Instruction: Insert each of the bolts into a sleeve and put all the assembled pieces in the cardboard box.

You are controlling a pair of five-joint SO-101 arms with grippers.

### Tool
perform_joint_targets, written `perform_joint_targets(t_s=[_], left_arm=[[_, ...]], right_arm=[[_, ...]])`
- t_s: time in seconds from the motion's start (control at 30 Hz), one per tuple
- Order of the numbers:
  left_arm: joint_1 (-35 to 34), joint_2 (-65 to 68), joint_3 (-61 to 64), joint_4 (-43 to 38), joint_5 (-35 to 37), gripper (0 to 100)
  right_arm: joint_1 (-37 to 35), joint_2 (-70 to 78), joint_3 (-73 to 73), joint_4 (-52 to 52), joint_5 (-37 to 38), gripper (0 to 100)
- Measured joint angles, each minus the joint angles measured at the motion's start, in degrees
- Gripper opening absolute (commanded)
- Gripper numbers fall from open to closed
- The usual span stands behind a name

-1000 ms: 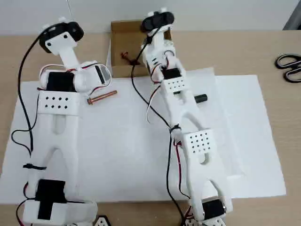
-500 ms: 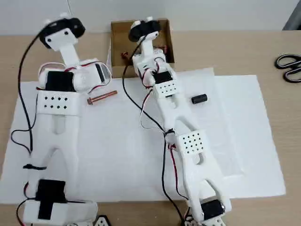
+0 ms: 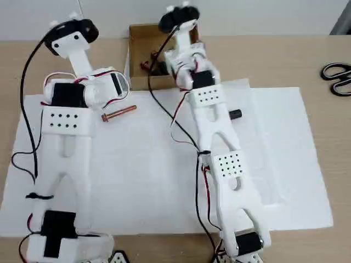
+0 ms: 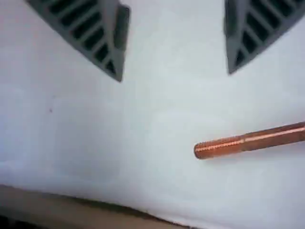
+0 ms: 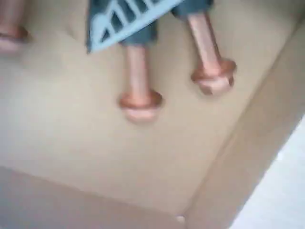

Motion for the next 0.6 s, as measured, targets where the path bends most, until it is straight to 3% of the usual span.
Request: perform_joint_targets(t_s=[0.33,0.6], left_arm=[[-0.18,-6.95,0.00,0.00,0.00,13],[-0.18,-12.13,0.00,1.23,0.00,13]], right_arm=[[1.49,-13.54,-4.84,40.70,0.00,28.5],[4.13,-18.02,-4.84,44.57,-3.52,28.4]])
